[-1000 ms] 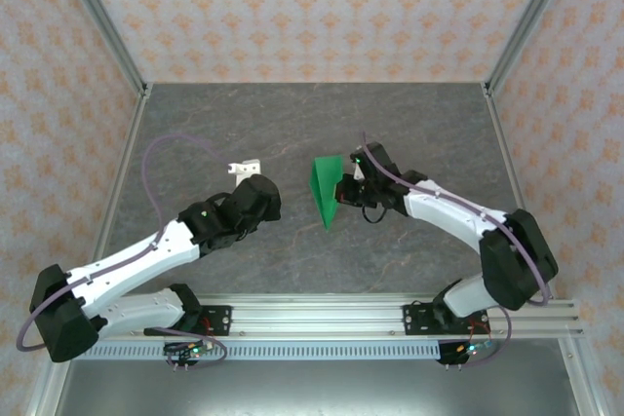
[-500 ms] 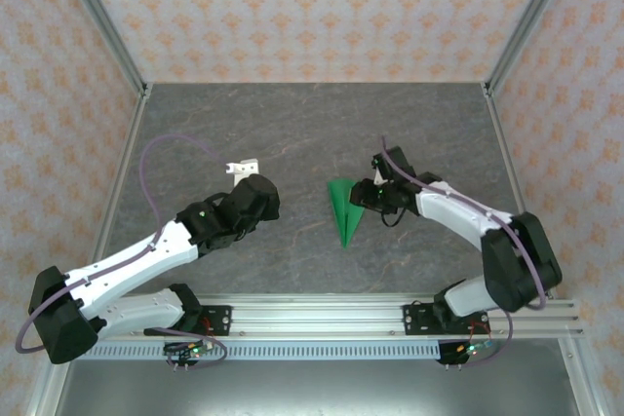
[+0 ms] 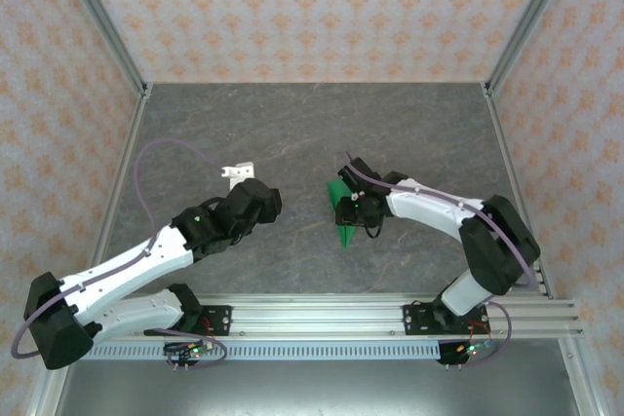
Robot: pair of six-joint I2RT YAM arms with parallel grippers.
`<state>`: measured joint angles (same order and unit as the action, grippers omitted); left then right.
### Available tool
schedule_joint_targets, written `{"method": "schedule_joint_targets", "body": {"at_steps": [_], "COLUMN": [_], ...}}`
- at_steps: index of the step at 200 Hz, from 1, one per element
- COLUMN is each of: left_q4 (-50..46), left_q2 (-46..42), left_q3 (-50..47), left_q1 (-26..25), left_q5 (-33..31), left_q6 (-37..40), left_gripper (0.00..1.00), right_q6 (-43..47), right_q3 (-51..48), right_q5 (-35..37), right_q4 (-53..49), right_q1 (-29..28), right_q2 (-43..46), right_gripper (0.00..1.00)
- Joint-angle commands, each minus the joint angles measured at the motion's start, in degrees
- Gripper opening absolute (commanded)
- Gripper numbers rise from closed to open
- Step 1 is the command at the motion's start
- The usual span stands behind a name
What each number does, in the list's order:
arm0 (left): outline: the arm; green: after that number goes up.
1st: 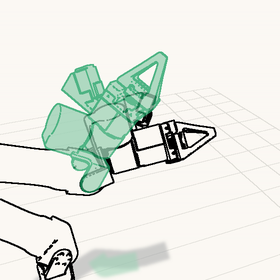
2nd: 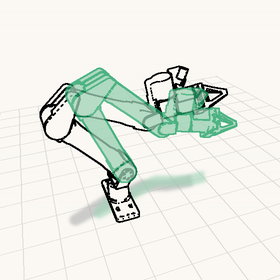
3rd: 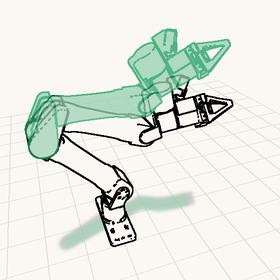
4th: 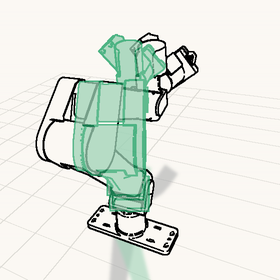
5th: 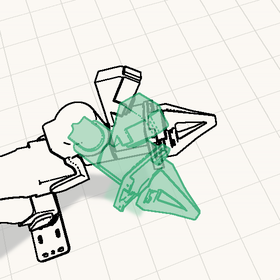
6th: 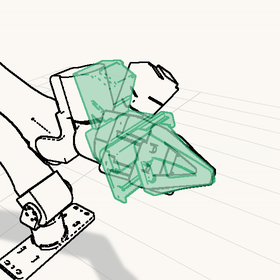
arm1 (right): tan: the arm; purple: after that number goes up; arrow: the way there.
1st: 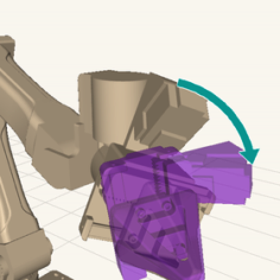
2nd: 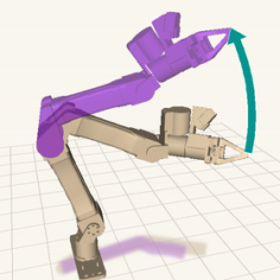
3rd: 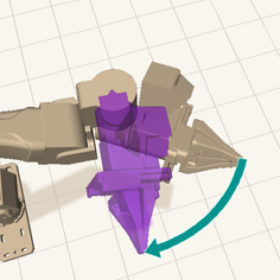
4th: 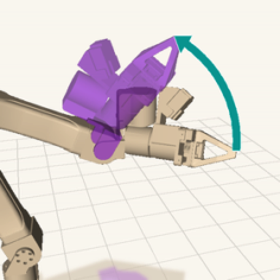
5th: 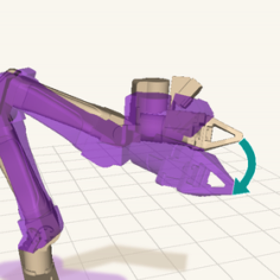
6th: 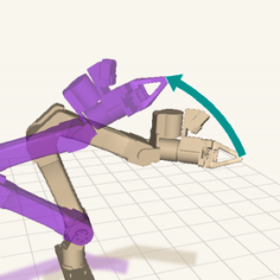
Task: Fold a paper plane with a square sheet of paper (fold left side to right side)
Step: Pick up the paper plane at the center of the table.
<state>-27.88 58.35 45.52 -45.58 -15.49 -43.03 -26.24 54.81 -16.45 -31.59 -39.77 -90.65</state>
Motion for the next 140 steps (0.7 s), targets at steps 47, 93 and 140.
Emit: {"method": "schedule_joint_targets", "body": {"at_steps": [47, 93, 140], "left_q4": [-1.89, -2.26, -4.26], "left_q2": [-2.15, -2.71, -3.78], "left_q3": [-1.16, -0.87, -0.43], "left_q1": [0.36, 0.34, 0.4], "left_q5": [-3.47, -4.01, -5.05], "left_q6": [-0.05, 0.22, 0.89], "left_gripper": [0.58, 0.59, 0.62], "right_q6": [-0.63, -0.03, 3.44], "right_q3": [3.83, 5.47, 14.59], "right_q5": [2.06, 3.11, 5.52], "right_q4": [-0.75, -1.25, -6.41], "right_q1": [-1.01, -1.01, 1.59], "right_q2": [-5.05, -7.75, -11.39], "right_gripper": [0.33, 0.25, 0.03]}}
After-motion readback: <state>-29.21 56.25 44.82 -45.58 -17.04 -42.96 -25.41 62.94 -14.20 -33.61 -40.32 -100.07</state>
